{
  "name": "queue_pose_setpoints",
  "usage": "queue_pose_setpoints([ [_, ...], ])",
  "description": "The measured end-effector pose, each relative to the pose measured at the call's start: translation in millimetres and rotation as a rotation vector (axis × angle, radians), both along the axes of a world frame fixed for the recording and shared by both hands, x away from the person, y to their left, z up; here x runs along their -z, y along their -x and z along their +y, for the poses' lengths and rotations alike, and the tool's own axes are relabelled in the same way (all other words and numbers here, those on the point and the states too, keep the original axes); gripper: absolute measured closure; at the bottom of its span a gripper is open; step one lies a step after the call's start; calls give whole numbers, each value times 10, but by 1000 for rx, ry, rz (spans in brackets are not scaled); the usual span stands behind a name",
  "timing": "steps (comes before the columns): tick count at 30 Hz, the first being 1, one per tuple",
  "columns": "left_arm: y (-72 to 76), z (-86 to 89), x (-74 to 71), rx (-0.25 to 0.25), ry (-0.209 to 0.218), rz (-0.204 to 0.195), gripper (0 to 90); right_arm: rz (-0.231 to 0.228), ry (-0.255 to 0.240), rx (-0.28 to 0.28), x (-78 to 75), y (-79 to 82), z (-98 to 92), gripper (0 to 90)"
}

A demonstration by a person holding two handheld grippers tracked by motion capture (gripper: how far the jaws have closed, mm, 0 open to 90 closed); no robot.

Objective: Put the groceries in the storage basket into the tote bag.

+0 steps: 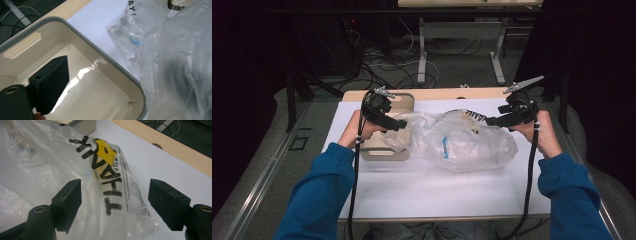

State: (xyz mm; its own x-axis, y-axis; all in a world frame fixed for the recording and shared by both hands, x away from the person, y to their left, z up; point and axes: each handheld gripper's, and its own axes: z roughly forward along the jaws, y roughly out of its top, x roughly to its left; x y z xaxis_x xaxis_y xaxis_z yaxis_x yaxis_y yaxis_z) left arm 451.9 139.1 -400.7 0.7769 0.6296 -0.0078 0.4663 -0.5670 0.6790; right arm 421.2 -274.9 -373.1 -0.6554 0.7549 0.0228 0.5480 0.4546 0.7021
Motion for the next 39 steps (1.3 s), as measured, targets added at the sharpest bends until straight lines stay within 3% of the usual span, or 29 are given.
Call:
queue_pose_setpoints([
  [3,100,23,30,30,12,-7,5,-5,9,-11,3,61,-14,226],
  [6,232,57,74,71,26,-2,1,-14,8,-12,29,155,-34,203],
  [7,280,67,95,77,20,-23,1,-14,6,-14,52,181,-40,193],
  [17,739,196,267,115,43,-78,0,-32,-2,-13,319,417,-83,116],
  [24,1043,161,408,160,-5,-119,0,-46,-12,-12,448,527,-62,102],
  [25,1078,171,424,160,-13,-134,0,-44,-15,-12,461,544,-74,97],
  [28,1174,244,471,139,30,-144,0,-48,-26,-7,529,614,-118,82],
  [34,1325,489,528,80,76,-176,0,-64,-43,5,649,763,-238,62],
  [39,1434,698,609,14,75,-179,0,-79,-46,9,731,888,-311,58],
])
